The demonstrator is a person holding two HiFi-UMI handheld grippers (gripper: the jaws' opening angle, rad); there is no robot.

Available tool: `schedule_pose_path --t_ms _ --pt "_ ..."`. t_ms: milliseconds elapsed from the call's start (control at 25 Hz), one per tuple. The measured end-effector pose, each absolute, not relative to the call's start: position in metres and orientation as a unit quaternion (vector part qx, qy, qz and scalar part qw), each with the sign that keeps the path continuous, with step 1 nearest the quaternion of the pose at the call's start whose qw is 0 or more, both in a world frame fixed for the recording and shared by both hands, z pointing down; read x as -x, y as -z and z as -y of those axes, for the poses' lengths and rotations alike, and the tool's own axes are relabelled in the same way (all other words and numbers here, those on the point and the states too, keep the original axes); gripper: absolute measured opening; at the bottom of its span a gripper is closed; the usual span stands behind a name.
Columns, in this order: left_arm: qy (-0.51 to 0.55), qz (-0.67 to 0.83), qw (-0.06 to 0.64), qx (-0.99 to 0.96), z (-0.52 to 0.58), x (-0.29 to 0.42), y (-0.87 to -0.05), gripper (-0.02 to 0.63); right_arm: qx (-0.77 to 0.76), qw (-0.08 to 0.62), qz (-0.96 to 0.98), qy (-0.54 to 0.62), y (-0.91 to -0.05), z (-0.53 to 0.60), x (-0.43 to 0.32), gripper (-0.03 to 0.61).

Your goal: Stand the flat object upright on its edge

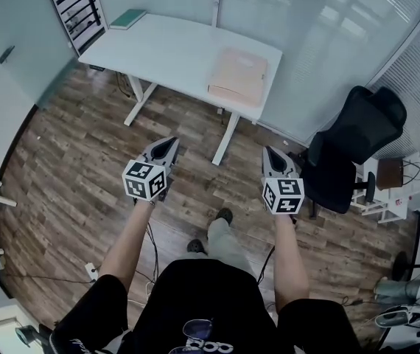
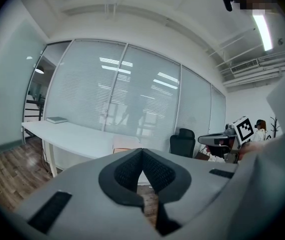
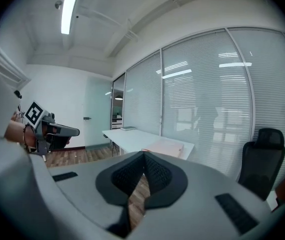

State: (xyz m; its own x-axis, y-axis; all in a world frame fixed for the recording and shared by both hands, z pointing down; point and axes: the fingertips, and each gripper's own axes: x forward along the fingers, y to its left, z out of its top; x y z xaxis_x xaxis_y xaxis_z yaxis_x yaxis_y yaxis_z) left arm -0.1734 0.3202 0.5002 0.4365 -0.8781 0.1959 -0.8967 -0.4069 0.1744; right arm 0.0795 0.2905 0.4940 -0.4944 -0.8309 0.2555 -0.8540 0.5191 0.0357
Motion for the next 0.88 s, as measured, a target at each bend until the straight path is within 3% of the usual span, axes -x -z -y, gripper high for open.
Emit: schedule_pose_path --t_ms 880 --pt "-0.054 0.531 0.127 -0.836 -0.103 0.21 -0.503 0.021 -0.49 0.116 0.861 -0.071 -0.504 -0.068 -0.05 0.021"
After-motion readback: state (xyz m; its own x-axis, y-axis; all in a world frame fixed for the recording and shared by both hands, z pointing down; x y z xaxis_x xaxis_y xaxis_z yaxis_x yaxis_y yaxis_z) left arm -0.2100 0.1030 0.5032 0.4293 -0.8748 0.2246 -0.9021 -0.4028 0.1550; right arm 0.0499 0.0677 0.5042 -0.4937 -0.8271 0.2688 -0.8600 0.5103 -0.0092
